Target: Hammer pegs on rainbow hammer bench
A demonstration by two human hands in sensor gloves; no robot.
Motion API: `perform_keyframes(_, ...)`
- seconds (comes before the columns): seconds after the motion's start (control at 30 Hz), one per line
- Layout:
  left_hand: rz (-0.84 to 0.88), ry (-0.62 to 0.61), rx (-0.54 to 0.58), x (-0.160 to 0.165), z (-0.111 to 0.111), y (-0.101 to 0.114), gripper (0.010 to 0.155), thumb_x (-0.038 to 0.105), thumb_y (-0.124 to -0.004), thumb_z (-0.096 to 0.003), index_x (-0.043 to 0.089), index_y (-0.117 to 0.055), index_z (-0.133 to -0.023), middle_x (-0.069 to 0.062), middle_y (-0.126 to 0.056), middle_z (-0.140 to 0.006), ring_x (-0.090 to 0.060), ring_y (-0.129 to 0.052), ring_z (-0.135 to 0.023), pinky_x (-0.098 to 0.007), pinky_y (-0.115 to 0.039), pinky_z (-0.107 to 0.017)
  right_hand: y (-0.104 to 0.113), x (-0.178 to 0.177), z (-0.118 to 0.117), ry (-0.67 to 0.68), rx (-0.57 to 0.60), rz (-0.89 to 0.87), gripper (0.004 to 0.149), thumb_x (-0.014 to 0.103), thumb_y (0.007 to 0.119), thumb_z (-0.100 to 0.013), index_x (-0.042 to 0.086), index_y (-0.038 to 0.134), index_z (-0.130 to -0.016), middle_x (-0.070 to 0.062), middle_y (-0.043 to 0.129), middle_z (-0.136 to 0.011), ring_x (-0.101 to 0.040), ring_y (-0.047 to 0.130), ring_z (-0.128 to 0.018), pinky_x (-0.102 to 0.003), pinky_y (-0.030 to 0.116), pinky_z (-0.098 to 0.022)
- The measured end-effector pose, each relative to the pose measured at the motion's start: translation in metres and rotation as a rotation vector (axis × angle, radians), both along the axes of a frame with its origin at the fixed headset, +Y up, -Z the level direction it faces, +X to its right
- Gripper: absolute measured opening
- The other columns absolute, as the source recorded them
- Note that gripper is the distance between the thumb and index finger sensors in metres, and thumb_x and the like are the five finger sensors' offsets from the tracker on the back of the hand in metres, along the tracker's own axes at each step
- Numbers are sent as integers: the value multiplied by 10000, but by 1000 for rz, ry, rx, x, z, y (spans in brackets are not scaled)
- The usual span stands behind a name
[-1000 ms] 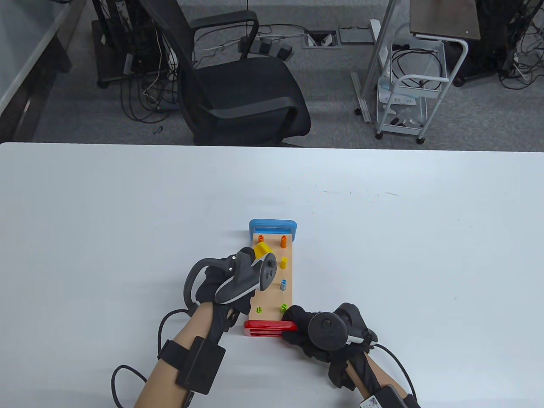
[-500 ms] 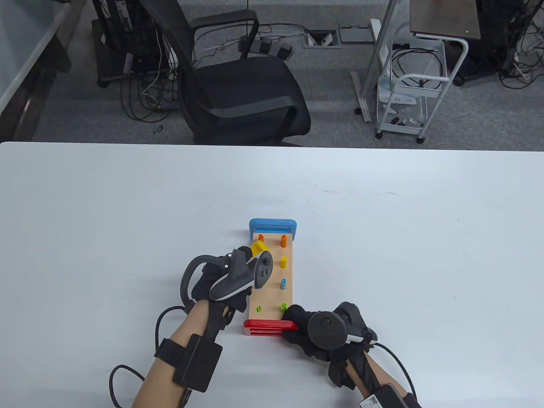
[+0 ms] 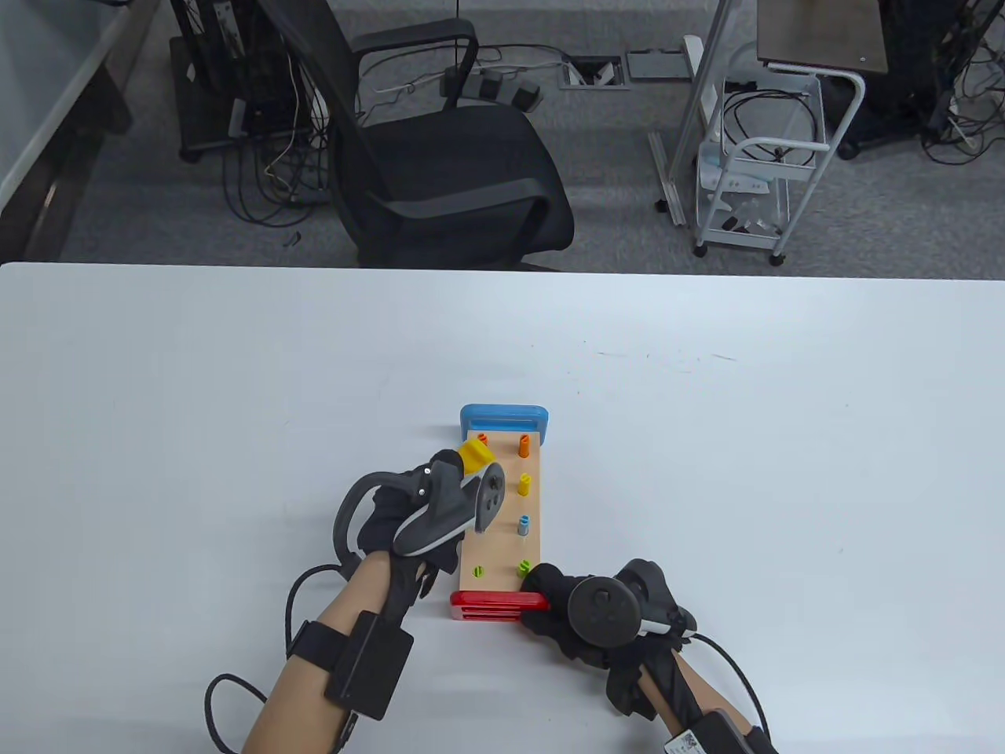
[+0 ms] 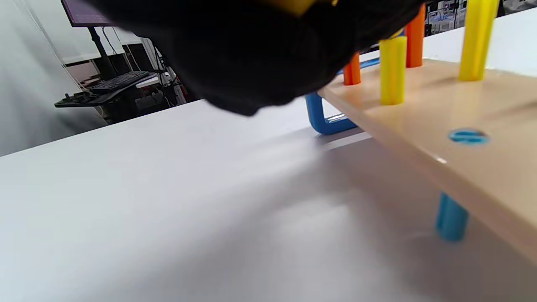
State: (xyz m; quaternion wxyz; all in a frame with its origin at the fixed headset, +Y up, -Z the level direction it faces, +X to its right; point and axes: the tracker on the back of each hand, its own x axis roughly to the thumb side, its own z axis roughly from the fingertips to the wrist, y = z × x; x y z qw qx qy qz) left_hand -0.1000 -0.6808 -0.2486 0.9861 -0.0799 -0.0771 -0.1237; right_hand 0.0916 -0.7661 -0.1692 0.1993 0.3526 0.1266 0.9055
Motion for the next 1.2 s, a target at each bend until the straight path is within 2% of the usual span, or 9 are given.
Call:
perform_keyframes(0.3,447,-15,167,-15,7,32,609,509,-775,-551,107,-668,-995,-4,-1007,-658,-194,-1082,-361,-302,-918,-251,0,0,0,-2,1,-3,517,416,568,-599,79,486,-983,-232,841,-934,-413,902,-753,-603,727,-596)
perform_keyframes(0.4,-156,21,-203,3,-1,-6,522,535,-720,-580,171,-623,-942,148,-969,-619,-56,-1091,-297,-198,-948,-218,0,0,0,-2,0,-4,518,416,569,-600,78,486,-983,-234,842,-933,-414,902,-753,-604,726,-596)
perform_keyframes(0.47,148,-91,42,4,0,-7,509,461,-855,-521,95,-802,-869,26,-1057,-485,-169,-1081,-146,-281,-916,-99,0,0,0,-2,-3,-1,517,415,568,-599,79,485,-983,-232,841,-935,-415,901,-754,-605,725,-596)
perform_keyframes(0.5,34,-22,-124,6,1,-5,510,488,-788,-559,129,-705,-912,62,-1004,-555,-139,-1069,-224,-256,-913,-161,0,0,0,-2,0,-1,518,416,568,-599,79,485,-983,-232,842,-933,-414,901,-755,-604,727,-595)
perform_keyframes(0.83,397,-38,152,-10,8,35,615,514,-766,-556,113,-659,-1010,-13,-1001,-681,-214,-1082,-404,-328,-920,-289,0,0,0,-1,-2,-4,517,416,568,-600,79,485,-983,-233,841,-934,-416,901,-754,-604,726,-596)
perform_keyframes(0.9,309,-64,135,-3,4,22,576,478,-799,-546,84,-718,-957,-20,-1021,-599,-215,-1073,-304,-329,-906,-216,0,0,0,-1,-2,-4,517,416,569,-599,80,484,-983,-232,839,-936,-415,900,-755,-605,725,-596)
perform_keyframes(0.97,-153,-2,-245,10,-13,-13,518,548,-690,-588,171,-624,-937,158,-968,-616,-48,-1091,-296,-202,-953,-226,0,0,0,0,-1,-4,517,415,568,-600,79,485,-984,-231,842,-934,-416,901,-754,-604,726,-595)
perform_keyframes(1.03,108,-67,36,8,0,-4,509,457,-841,-528,79,-799,-866,9,-1055,-482,-192,-1072,-147,-310,-905,-109,0,0,1,-3,6,1,517,416,567,-599,81,485,-984,-222,841,-939,-411,903,-755,-601,729,-595)
perform_keyframes(1.2,7,-17,-62,8,-1,-4,507,488,-781,-554,127,-713,-903,57,-1008,-546,-154,-1067,-223,-280,-907,-168,1,1,1,-3,6,3,517,416,567,-599,81,485,-984,-221,841,-938,-409,903,-754,-601,728,-596)
